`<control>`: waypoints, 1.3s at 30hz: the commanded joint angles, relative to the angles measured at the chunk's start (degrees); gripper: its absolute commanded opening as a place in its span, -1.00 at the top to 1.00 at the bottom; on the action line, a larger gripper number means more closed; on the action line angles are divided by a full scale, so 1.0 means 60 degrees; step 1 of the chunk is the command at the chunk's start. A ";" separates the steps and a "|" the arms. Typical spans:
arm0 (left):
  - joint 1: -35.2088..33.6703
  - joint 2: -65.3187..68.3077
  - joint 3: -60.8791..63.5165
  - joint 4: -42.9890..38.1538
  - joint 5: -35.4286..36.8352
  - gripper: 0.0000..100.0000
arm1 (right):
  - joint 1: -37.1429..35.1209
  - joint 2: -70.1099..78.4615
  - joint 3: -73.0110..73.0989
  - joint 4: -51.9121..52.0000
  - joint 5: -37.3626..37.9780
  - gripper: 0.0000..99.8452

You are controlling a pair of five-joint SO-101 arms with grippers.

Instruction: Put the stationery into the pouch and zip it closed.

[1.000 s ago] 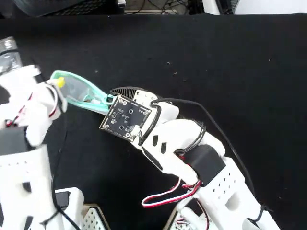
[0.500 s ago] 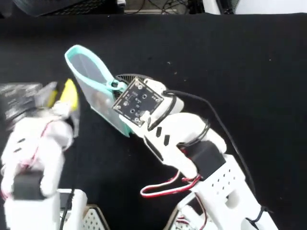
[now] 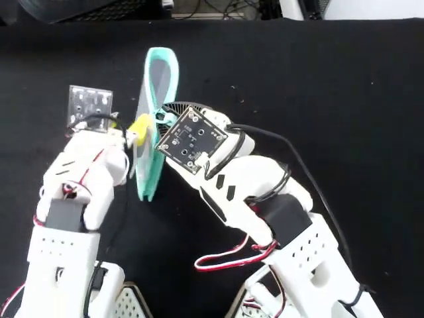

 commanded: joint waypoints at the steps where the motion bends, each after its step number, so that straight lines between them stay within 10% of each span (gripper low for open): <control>1: -0.0447 0.0322 -0.0300 -0.0352 0.0322 0.62 | 0.0029 -0.0066 -0.0168 -0.0337 -0.0117 0.98; 11: -0.0403 -0.1377 -0.1707 0.2154 0.0381 0.59 | 0.0059 -0.0037 -0.0095 -0.0586 -0.0117 0.98; 20: 0.1927 -0.2520 -0.2103 0.3971 -0.1333 0.55 | 0.0073 -0.0066 -0.0110 -0.0601 -0.0571 0.98; 39: 0.1077 -0.2476 0.0168 0.1040 -0.1333 0.55 | 0.0674 -0.0066 -0.0125 -0.0586 -0.0571 0.98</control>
